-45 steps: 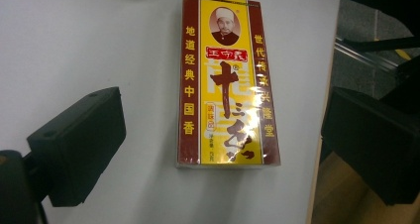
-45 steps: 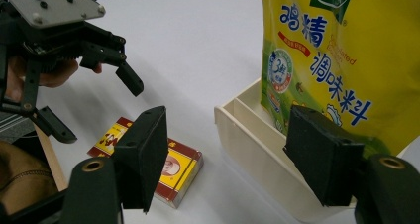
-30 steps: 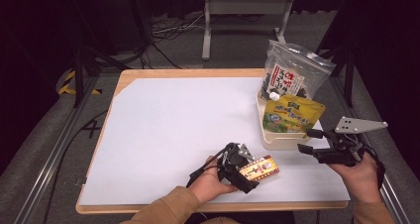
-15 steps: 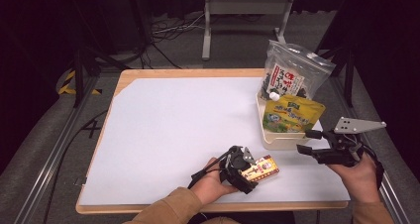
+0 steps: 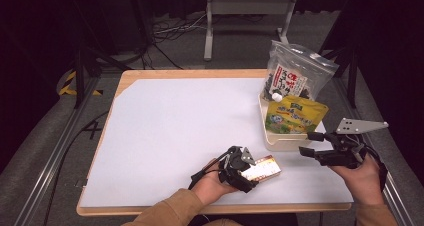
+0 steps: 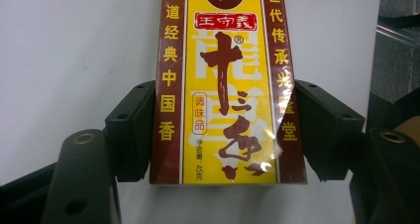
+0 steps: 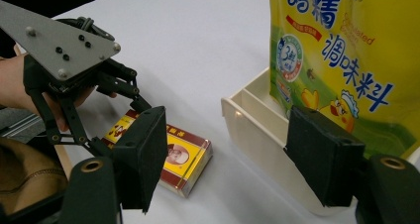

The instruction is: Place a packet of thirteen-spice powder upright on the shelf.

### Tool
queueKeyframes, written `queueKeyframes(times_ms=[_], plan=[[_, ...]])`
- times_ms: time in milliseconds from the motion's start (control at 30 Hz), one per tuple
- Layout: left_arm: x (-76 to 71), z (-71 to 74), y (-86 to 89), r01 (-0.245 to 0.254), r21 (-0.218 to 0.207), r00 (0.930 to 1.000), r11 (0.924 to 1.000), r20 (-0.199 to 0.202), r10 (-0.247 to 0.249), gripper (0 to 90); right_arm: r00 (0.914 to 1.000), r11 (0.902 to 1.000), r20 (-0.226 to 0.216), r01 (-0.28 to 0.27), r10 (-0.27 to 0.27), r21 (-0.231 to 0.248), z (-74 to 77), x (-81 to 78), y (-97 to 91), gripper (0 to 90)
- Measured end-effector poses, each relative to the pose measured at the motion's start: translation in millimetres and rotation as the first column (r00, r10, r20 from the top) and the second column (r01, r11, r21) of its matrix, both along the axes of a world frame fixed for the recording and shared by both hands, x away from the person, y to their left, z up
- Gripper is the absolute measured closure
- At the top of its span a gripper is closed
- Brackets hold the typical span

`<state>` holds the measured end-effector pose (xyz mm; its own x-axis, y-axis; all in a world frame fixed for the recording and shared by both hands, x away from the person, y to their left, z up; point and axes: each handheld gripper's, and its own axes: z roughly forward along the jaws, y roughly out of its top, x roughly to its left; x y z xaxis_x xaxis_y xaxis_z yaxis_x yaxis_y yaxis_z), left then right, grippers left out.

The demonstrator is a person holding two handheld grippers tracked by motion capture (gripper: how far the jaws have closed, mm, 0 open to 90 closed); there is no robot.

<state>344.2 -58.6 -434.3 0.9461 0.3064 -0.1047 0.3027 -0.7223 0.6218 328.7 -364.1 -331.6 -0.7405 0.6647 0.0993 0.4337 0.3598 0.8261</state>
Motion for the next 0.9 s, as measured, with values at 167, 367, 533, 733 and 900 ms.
queueKeyframes(times_ms=[167,367,533,733,900], plan=[[-2.7,8.0,4.9,-0.007,-0.046,0.9997,0.9989,0.022,0.008,32.4,1.0000,1.0000,0.007,-0.006,0.006,-0.005,3.2,-1.5,3.2,31.0],[-6.1,20.2,11.7,-0.005,-0.084,0.9979,0.9965,0.064,0.011,32.4,1.0000,0.9999,-0.001,0.002,-0.002,0.014,6.0,-1.7,5.5,29.0],[-8.7,32.5,19.9,-0.010,-0.133,0.9953,0.9910,0.094,0.022,32.4,0.9999,1.0000,-0.011,0.005,-0.005,0.007,6.6,-0.5,8.2,29.2],[-9.7,40.7,30.8,-0.020,-0.176,0.9885,0.9842,0.144,0.046,32.4,1.0000,0.9999,-0.004,-0.009,0.009,-0.007,15.9,-2.4,13.1,29.7],[-11.2,43.7,40.0,-0.031,-0.212,0.9820,0.9767,0.176,0.070,32.3,0.9998,0.9990,-0.003,-0.021,0.021,-0.039,29.5,-3.6,19.6,29.8]])
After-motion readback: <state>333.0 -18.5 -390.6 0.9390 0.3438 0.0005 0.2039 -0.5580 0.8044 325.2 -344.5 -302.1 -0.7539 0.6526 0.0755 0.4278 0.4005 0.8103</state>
